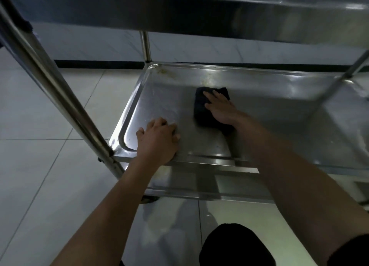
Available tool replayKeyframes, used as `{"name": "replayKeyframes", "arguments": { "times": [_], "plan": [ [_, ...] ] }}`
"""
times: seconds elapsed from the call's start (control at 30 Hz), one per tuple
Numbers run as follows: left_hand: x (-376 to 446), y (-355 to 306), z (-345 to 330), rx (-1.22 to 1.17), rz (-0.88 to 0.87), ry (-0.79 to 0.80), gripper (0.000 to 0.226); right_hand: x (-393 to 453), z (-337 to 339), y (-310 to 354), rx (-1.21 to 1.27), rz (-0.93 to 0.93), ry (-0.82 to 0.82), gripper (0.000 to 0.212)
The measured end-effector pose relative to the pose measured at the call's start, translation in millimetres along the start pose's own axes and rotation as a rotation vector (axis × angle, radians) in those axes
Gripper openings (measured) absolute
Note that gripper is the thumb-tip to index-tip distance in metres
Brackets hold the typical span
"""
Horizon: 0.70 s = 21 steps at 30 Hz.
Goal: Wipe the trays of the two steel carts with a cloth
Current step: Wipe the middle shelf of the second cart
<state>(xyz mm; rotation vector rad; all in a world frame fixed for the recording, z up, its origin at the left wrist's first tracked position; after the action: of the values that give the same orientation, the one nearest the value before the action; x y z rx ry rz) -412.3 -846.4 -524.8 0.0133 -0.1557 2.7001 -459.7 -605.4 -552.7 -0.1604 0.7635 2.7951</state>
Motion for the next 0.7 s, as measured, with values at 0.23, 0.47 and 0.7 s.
{"name": "replayKeyframes", "arguments": {
  "times": [0.23,0.47,0.7],
  "plan": [
    [-11.8,-83.6,16.9,-0.083,-0.115,0.026,0.025,-84.7,36.1,-74.7,0.001,-0.127,-0.007,0.054],
    [-61.3,-166.5,-14.8,0.037,-0.366,0.061,0.057,-184.0,51.8,-80.7,-0.210,0.006,-0.092,0.045],
    [-55.7,-164.4,-7.9,-0.019,-0.370,0.067,0.053,-232.2,43.2,-50.9,-0.463,0.232,-0.242,0.022]
  ]
}}
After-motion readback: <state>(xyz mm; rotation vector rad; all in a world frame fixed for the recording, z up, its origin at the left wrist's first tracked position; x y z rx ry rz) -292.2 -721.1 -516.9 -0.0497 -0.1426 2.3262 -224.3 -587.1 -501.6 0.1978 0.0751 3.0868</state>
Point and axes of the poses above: each hand's wrist, its own x-axis towards the middle knuckle, its own z-axis out of the back of the hand, y = z × x, the point moved 9 cm from there along x, towards the middle knuckle, and after that the axes turned 8 degrees about x, right-handed, at the moved point
